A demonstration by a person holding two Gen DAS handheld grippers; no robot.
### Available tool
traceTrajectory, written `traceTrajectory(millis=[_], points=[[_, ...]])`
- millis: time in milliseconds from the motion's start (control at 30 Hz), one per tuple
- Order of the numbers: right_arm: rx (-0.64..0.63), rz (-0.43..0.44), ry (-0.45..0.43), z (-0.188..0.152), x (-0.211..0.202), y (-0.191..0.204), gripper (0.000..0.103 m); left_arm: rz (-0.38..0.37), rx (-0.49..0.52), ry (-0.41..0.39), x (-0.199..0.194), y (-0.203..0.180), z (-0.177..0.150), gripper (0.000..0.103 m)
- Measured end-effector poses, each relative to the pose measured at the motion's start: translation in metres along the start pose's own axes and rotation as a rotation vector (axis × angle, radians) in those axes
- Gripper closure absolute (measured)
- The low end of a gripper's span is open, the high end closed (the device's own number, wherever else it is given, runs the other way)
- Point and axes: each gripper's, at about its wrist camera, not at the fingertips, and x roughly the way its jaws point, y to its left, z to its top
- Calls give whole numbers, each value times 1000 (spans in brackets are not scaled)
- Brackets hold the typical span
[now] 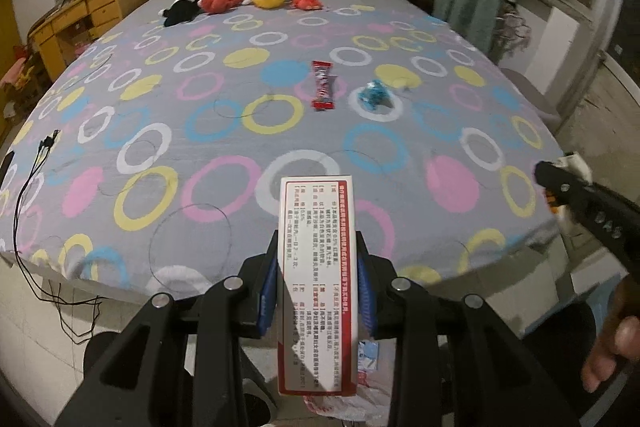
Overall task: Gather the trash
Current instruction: 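Carry the red-white box and white-orange packet down over the trash bag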
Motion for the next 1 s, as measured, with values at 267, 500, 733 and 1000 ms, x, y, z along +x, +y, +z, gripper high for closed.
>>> traceTrajectory(millis=[267,500,733,1000], points=[[-21,0,4,-57,-5,5,94,-61,34,36,-5,-15,-33,70],[-12,18,11,-90,7,-1,94,-92,44,99,15,-21,-64,70],[6,26,68,-120,37,-4,94,-106,67,172,48,-29,-95,70],[28,39,166,-159,83,-8,94,-114,147,305,104,-40,-137,70]])
